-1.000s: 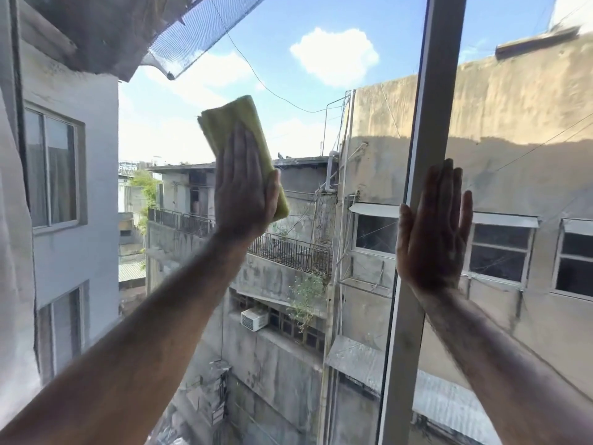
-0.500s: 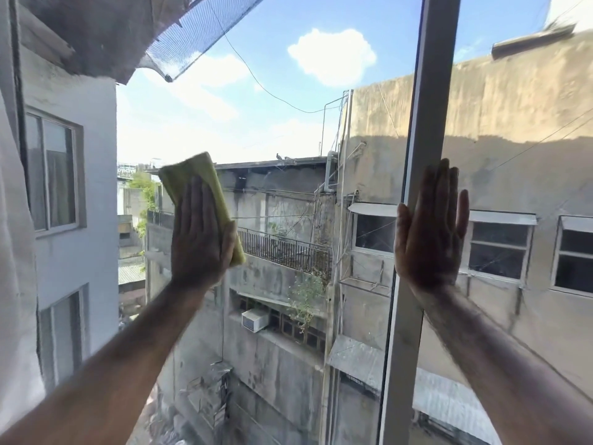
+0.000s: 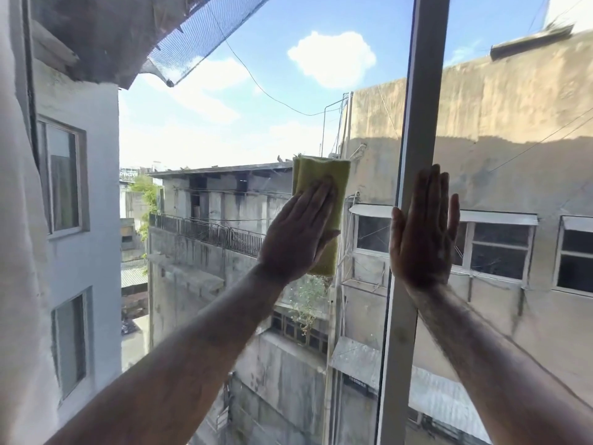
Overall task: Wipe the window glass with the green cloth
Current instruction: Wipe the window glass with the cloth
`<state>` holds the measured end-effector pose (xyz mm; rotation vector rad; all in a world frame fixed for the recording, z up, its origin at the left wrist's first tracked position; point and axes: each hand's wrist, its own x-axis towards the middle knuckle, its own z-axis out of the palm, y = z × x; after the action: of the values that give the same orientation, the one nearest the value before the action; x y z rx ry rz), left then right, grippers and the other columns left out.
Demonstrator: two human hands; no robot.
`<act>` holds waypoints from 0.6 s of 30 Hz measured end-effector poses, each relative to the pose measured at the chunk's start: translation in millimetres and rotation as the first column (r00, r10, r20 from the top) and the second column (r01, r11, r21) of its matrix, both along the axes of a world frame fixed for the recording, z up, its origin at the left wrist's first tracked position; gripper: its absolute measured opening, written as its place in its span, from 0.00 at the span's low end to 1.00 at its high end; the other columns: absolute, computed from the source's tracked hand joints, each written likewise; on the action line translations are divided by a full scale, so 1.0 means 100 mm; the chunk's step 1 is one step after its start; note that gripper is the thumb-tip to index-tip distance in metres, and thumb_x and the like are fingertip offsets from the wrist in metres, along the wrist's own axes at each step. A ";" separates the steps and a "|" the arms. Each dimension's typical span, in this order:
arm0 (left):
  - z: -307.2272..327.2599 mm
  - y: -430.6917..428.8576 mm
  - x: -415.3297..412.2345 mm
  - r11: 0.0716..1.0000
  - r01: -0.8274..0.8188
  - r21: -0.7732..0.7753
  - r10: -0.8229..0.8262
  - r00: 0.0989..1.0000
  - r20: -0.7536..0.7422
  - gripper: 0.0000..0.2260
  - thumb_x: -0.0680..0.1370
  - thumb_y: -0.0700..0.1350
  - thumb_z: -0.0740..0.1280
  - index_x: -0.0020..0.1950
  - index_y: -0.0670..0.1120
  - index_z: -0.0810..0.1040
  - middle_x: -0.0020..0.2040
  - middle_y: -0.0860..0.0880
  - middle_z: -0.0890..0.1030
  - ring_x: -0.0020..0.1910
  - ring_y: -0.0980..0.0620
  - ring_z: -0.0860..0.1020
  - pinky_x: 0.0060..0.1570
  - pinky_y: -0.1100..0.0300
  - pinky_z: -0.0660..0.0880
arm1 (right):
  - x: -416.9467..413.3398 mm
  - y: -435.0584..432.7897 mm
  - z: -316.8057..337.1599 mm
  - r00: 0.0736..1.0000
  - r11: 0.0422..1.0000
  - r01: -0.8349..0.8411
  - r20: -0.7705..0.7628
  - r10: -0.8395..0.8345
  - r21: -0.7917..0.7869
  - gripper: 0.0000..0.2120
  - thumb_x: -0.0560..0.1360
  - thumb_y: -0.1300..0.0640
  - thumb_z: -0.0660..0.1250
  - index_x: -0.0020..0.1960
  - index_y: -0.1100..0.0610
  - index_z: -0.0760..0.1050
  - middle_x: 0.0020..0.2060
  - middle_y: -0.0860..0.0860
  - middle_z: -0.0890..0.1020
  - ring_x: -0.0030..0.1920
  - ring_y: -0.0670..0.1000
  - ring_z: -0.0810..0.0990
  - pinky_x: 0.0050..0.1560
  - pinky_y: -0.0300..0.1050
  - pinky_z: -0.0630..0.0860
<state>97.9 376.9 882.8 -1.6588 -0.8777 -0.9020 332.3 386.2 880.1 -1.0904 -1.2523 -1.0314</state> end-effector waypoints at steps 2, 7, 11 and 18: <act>0.21 -0.05 -0.05 0.998 0.047 0.029 -0.047 0.999 -0.008 0.20 0.83 0.40 0.59 0.75 0.41 0.74 0.75 0.40 0.77 0.71 0.44 0.79 0.70 0.48 0.78 | -0.01 0.00 0.01 1.000 1.000 -0.002 -0.006 0.002 -0.007 0.30 0.88 0.50 0.50 0.85 0.62 0.50 0.85 0.59 0.55 0.86 0.57 0.53 0.85 0.61 0.53; 0.65 -0.21 -0.01 0.999 0.005 0.047 -0.005 1.000 -0.002 0.09 0.78 0.35 0.71 0.58 0.39 0.84 0.65 0.40 0.84 0.63 0.44 0.84 0.60 0.46 0.84 | 0.00 -0.02 0.00 1.000 1.000 -0.001 -0.011 0.000 -0.025 0.30 0.88 0.50 0.51 0.85 0.62 0.50 0.85 0.59 0.55 0.86 0.56 0.53 0.85 0.62 0.53; 0.75 -0.33 0.14 0.993 -0.040 -0.114 0.056 0.989 0.135 0.22 0.80 0.36 0.55 0.73 0.39 0.73 0.75 0.38 0.75 0.76 0.40 0.74 0.75 0.40 0.71 | 0.01 -0.01 0.00 1.000 0.999 -0.014 0.000 0.014 -0.036 0.30 0.88 0.50 0.50 0.85 0.62 0.49 0.86 0.59 0.54 0.86 0.56 0.52 0.85 0.62 0.53; 0.91 -0.47 0.22 0.971 -0.189 -0.146 0.208 0.969 0.129 0.16 0.80 0.31 0.61 0.66 0.38 0.80 0.62 0.39 0.86 0.63 0.41 0.83 0.78 0.41 0.69 | 0.00 -0.10 0.02 0.998 0.996 -0.061 -0.028 0.059 -0.071 0.31 0.87 0.50 0.54 0.85 0.61 0.49 0.86 0.58 0.55 0.86 0.57 0.53 0.86 0.60 0.52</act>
<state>120.1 330.0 973.9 -1.5975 -1.2035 -0.8460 331.9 376.3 882.0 -1.1106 -1.3019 -0.9300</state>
